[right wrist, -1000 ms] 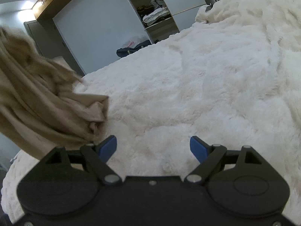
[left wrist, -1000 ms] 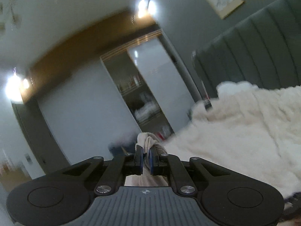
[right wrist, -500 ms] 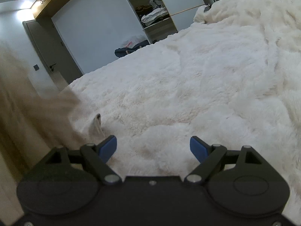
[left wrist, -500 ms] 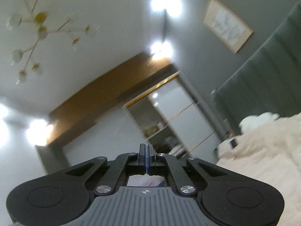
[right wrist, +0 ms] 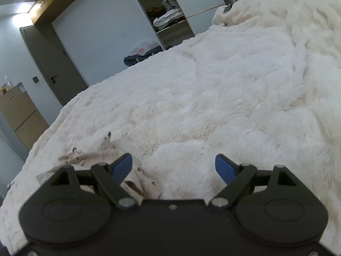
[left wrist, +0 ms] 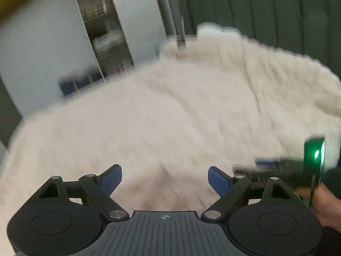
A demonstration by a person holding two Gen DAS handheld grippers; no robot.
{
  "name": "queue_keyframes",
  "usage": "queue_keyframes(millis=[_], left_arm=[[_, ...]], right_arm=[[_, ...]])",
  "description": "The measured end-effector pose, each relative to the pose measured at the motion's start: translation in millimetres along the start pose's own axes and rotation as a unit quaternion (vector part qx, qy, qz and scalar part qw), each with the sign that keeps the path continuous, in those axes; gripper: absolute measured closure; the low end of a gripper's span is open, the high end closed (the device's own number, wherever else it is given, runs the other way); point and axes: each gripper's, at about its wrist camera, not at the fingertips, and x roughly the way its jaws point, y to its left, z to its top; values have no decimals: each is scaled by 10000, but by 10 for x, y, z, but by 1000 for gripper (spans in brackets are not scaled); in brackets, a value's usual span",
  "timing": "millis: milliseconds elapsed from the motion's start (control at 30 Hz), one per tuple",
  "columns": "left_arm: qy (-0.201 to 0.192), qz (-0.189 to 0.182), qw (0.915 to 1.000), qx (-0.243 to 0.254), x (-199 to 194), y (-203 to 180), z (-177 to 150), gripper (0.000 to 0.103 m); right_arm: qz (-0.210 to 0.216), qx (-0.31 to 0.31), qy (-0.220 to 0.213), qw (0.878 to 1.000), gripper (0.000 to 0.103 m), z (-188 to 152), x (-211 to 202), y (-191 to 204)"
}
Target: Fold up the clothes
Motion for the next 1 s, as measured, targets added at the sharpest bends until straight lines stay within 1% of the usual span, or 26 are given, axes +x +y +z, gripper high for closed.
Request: queue_keyframes(millis=[100, 167, 200, 233, 267, 300, 367, 400, 433, 533, 600, 633, 667, 733, 833, 900, 933, 967, 1000], left_arm=[[675, -288, 9972, -173, 565, -241, -182, 19], [957, -326, 9947, -179, 825, -409, -249, 19], [1057, -344, 9937, -128, 926, -475, -267, 26], [1171, -352, 9925, -50, 1032, -553, -296, 42], [1268, -346, 9913, 38, 1095, -598, -328, 89], [1294, -358, 9909, 125, 1113, -628, -350, 97], [1164, -419, 9920, 267, 1019, -627, -320, 98], [1079, -435, 9928, 287, 935, -586, -224, 98], [915, -457, 9942, 330, 818, -546, -114, 98], [127, -550, 9969, 540, 343, -432, 272, 98], [-382, -620, 9946, 735, -12, -349, 534, 98], [-661, -636, 9919, 879, -233, -301, 679, 98], [-974, -626, 9875, 1068, -500, -248, 839, 98], [-1558, -594, 9761, 1396, -1016, -135, 1148, 98], [-2231, -517, 9596, 1638, -1727, 67, 1565, 99], [-2736, -294, 9435, 1845, -2211, 176, 1791, 99], [-3037, -128, 9332, 1916, -2509, 246, 1910, 99], [-3267, -1, 9251, 1935, -2722, 308, 1996, 99], [-3479, 101, 9193, 1837, -2893, 394, 2059, 99]], right_arm=[[-110, 177, -81, 9998, 19, 8, -10, -61], [-131, 289, -118, 9994, 19, 18, -14, -104], [-147, 315, -143, 9993, 19, 20, -13, -122], [-151, 316, -146, 9993, 19, 15, -9, -124], [-193, 343, -160, 9991, 19, 17, 2, -143], [-196, 358, -152, 9991, 19, 13, 4, -153], [-203, 430, -144, 9988, 19, 9, 9, -178], [-207, 483, -147, 9985, 19, 9, 12, -192], [-230, 508, -185, 9983, 19, 16, 6, -196], [-316, 585, -312, 9973, 19, 28, -21, -208], [-385, 659, -371, 9964, 19, 40, -32, -235], [-413, 692, -389, 9960, 19, 44, -35, -247], [-461, 765, -416, 9951, 19, 48, -40, -279], [-508, 873, -437, 9939, 19, 52, -43, -336], [-554, 983, -441, 9926, 19, 49, -45, -384], [-560, 973, -452, 9927, 19, 43, -36, -383], [-562, 963, -456, 9927, 19, 40, -32, -380], [-553, 931, -464, 9930, 19, 33, -30, -368], [-548, 923, -464, 9931, 19, 37, -39, -363]])
